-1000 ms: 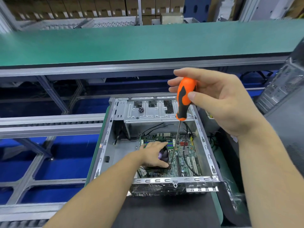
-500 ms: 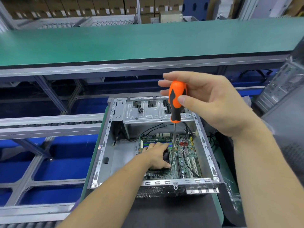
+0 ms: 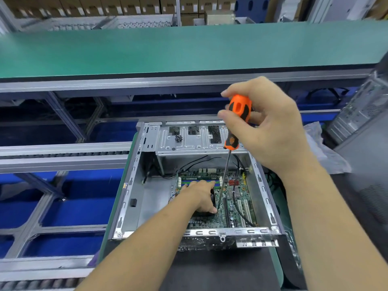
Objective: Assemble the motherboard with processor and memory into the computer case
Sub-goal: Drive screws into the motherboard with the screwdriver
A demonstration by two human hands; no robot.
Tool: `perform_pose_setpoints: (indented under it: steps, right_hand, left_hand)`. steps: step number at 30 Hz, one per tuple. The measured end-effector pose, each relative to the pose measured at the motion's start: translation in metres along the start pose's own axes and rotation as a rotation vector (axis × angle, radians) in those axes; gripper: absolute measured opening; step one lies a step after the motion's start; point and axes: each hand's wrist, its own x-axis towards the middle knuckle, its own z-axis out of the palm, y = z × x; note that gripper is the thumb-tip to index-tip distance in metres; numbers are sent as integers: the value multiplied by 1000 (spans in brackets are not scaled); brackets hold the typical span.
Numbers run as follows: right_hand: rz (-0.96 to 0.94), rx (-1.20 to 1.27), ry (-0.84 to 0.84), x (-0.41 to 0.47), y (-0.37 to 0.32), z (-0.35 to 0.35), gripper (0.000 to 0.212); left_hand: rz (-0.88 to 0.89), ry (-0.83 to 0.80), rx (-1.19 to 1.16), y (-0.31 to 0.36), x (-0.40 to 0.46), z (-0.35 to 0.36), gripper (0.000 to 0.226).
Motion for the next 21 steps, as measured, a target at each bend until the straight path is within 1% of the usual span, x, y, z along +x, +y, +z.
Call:
perform_pose_setpoints:
  steps: [3,5,9,10,11,12,13,16,17,18,19,21]
  right_hand:
    - [68,218,-42,-4,-4,0,31]
    - [99,301,-75,-5,-7,-3,36]
    - [122,435,-359,-7,-16,-18,50]
    - [123,438,-395,-6,-18,-20,52]
    - [124,422,-394,-3,-20,-22,51]
    - [122,375,-355,-1,-21,-22,49]
    - [113,287,-281,0,-20,-20,45]
    - [57,-83,-17,2,-14,-12,29]
    - [66,-153,42,2,-12,-10,30]
    - [83,-155,51,1,-11,-11,35]
    - [113,-91,4,0,-11,-12,41]
    - [187,126,-184,-1,-14,-21,51]
  left_hand:
    - [2,-2,6,1,0,0,100]
    - [7,10,8,0,0,1,99]
    - [20,15,-11,-1,-2,2,91]
    - [21,16,-12,-1,-2,2,91]
    - [22,18,-11,-1,-3,1,91]
    - [20,18,-11,-1,-3,1,91]
    - [16,14,-8,-1,-3,0,92]
    - [2,-16,3,1,-3,-1,98]
    - [0,-22,2,2,-3,-2,99]
    - [-1,-21,4,2,-4,-3,100]
    - [-2,-21,6,2,-4,-3,100]
    - [-1,-27,-11,2,-5,-4,99]
